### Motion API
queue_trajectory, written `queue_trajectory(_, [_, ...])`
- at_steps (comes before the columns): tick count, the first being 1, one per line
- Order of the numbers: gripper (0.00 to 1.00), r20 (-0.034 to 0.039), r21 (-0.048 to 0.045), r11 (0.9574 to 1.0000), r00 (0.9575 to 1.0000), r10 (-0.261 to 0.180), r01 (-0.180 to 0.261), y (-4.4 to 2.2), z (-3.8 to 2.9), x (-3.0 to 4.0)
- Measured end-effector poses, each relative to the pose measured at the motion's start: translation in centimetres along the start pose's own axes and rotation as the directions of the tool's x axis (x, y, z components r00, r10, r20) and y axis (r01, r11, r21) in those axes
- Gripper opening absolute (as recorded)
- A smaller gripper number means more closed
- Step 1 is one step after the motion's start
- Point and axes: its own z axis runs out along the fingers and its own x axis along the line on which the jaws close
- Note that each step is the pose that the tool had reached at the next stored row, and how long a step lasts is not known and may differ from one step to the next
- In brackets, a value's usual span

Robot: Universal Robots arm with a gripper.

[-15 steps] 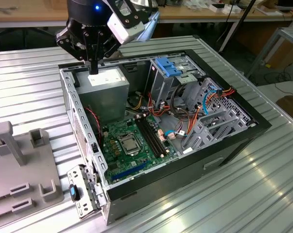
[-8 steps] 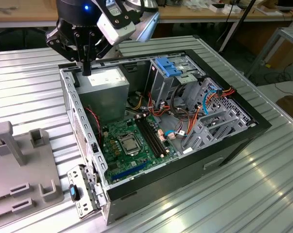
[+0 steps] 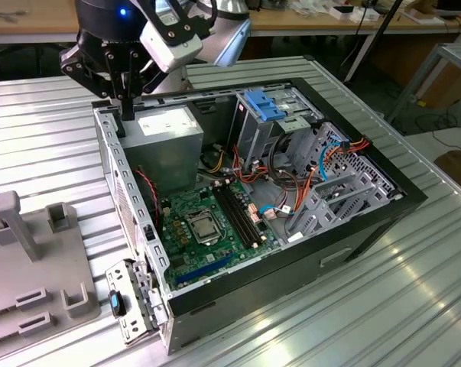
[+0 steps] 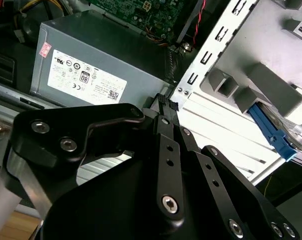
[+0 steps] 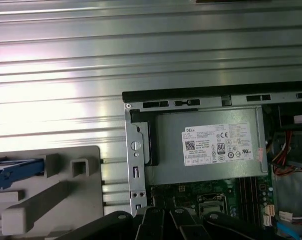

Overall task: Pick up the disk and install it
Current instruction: 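Reach for the disk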

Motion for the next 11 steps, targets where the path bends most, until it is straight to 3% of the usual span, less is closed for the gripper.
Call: queue_trajectory(11, [0.11,0.0000,0.0000,1.0000,1.0000,0.000,0.000,-0.14,-0.05,1.81])
